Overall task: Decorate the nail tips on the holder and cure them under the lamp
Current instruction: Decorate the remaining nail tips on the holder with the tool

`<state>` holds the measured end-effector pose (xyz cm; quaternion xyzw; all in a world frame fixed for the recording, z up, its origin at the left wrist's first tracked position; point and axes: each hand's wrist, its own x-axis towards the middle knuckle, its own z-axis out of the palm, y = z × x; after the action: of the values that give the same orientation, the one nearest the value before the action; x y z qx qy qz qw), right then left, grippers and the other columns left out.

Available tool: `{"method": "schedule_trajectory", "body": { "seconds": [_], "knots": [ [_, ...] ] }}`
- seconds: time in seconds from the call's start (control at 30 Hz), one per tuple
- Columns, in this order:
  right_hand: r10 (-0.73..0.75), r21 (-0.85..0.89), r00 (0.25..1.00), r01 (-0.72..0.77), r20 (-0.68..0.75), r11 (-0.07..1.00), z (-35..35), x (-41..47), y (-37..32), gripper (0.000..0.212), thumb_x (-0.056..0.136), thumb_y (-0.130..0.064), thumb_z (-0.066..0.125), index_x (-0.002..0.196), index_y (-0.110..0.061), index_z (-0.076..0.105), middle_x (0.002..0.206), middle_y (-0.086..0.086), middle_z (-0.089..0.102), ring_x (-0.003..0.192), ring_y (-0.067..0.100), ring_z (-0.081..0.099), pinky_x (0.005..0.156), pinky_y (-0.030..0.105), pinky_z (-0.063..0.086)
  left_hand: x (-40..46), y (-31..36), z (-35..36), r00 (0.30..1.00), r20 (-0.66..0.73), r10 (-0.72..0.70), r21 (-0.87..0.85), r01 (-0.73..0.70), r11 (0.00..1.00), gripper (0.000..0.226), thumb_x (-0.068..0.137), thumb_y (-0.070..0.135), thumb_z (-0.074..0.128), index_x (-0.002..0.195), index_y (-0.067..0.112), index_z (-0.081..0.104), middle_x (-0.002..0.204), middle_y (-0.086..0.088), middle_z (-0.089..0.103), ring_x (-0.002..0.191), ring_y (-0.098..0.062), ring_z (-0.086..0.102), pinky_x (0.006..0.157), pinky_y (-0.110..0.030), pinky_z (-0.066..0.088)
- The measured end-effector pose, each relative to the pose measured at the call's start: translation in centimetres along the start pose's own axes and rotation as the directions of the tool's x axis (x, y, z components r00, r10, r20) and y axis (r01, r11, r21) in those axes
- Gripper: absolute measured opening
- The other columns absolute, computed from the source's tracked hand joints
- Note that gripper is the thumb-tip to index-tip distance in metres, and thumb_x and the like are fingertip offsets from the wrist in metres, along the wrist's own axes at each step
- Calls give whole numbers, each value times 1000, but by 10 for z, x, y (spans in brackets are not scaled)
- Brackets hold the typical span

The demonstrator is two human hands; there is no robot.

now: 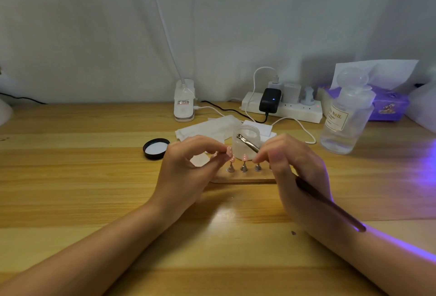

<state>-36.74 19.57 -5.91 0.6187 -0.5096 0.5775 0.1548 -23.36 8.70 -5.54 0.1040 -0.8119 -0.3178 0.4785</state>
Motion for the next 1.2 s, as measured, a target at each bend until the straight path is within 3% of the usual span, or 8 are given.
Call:
{"method": "schedule_trajectory", "body": {
  "seconds": [0.2, 0.4, 0.5, 0.67, 0.8, 0.9, 1.03, 1.2],
  "knots": [
    [-75, -106, 995, 81, 59, 991, 1, -3, 2, 51, 98, -32, 32, 70, -10, 67, 76, -15, 57, 73, 8, 59, 70, 43, 43, 0, -1, 0, 1000, -16, 17, 27, -16, 1000, 18, 73, 23, 67, 90, 19, 70, 78, 6, 67, 74, -10, 61, 66, -40, 49],
    [-31, 10, 999, 32, -26, 999, 1, -6, 2, 48, 100, -37, 25, 68, -22, 58, 65, -11, 56, 67, 3, 55, 66, 46, 42, 0, 1, 1, 1000, -10, -1, 50, 2, 999, 18, 72, 23, 68, 89, 17, 71, 77, 3, 68, 74, -12, 60, 67, -39, 48],
    [-25, -41, 1000, 26, 19, 999, 3, -3, 4, 52, 99, -36, 28, 70, -13, 65, 71, -13, 59, 68, 10, 59, 65, 47, 43, 0, 1, 1, 1000, -8, 3, 52, -3, 999, 18, 72, 24, 67, 89, 19, 70, 77, 3, 68, 74, -14, 60, 67, -43, 48],
    [-6, 34, 1000, 6, -22, 999, 2, -7, 6, 46, 100, -38, 26, 68, -23, 55, 66, -9, 57, 67, -3, 53, 66, 45, 41, 0, -1, 2, 1000, -11, -13, 51, 13, 999, 15, 71, 24, 69, 87, 21, 70, 76, 6, 67, 73, -9, 58, 68, -32, 46],
    [21, 18, 1000, -21, 21, 1000, 3, -4, 4, 45, 99, -40, 27, 74, -23, 61, 71, -19, 56, 70, 3, 56, 66, 45, 43, 0, -2, 2, 1000, -1, -11, 43, 11, 999, 15, 72, 24, 68, 86, 21, 70, 78, 5, 68, 75, -11, 59, 68, -30, 46],
    [46, 13, 998, -46, 36, 999, 2, -7, 4, 55, 99, -41, 26, 65, -16, 62, 65, -14, 57, 70, -6, 53, 69, 40, 41, 0, -2, 1, 1000, 0, -29, 30, 29, 999, 17, 71, 24, 67, 87, 21, 69, 79, 7, 67, 76, -10, 60, 70, -29, 47],
    [34, 67, 999, -33, -5, 997, 1, -5, 1, 45, 99, -38, 25, 69, -27, 56, 66, -15, 55, 70, -5, 52, 68, 37, 41, 0, -2, 1, 999, 8, -48, 30, 48, 998, 17, 71, 23, 67, 88, 22, 69, 79, 11, 67, 77, -8, 59, 70, -24, 46],
    [68, 32, 996, -70, 57, 997, 3, -6, 2, 53, 98, -40, 28, 66, -15, 63, 66, -14, 58, 71, -6, 53, 70, 35, 41, 1, -2, 0, 997, -5, -73, 23, 73, 997, 15, 71, 24, 66, 86, 24, 69, 78, 15, 66, 76, -6, 57, 68, -15, 43]
  ]
}}
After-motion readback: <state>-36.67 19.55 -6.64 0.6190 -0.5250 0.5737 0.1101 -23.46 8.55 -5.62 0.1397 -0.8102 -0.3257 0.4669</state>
